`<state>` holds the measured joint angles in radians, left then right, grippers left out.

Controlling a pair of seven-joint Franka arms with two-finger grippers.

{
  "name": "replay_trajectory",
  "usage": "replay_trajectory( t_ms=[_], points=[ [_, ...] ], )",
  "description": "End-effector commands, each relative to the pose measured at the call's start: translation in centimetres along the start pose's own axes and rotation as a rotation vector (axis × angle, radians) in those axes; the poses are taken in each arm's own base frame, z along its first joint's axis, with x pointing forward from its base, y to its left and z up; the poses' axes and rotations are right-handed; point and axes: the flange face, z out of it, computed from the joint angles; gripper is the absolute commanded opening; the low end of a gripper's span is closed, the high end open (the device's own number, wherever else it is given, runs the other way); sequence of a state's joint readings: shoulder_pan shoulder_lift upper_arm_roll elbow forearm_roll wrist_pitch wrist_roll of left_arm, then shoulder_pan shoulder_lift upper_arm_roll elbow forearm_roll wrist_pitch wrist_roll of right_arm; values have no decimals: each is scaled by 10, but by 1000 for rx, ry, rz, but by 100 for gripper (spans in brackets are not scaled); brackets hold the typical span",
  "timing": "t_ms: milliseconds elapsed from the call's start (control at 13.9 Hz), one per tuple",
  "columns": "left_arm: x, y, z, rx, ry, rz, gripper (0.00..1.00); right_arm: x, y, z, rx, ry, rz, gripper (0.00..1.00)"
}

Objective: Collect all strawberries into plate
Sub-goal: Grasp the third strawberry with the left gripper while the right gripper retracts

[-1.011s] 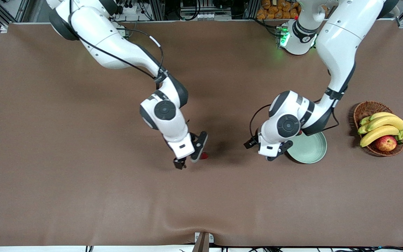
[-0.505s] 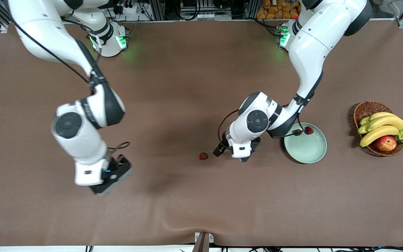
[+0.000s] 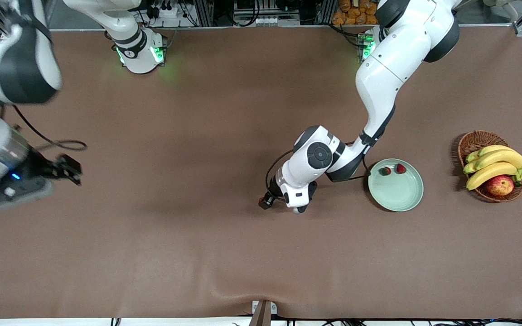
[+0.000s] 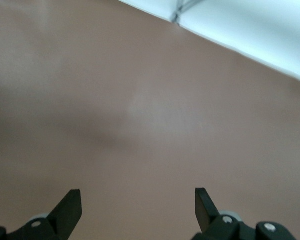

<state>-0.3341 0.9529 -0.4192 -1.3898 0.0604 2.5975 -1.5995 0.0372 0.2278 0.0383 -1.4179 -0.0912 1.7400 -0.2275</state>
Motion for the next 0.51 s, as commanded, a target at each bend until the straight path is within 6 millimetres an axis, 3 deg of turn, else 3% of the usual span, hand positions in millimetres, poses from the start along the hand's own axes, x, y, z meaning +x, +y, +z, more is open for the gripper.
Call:
replay_trajectory(
  t_ms=[0,144,433],
  points=[
    [-2,4,6,-24,-8,7,57,-58,12,-34,26,-63,155,100],
    [0,4,11,-42,-11,29,52,-78,25,-51,44,-84,270,100],
    [3,3,16,-70,-13,25,50,-86,24,-59,48,-99,333,100]
  ],
)
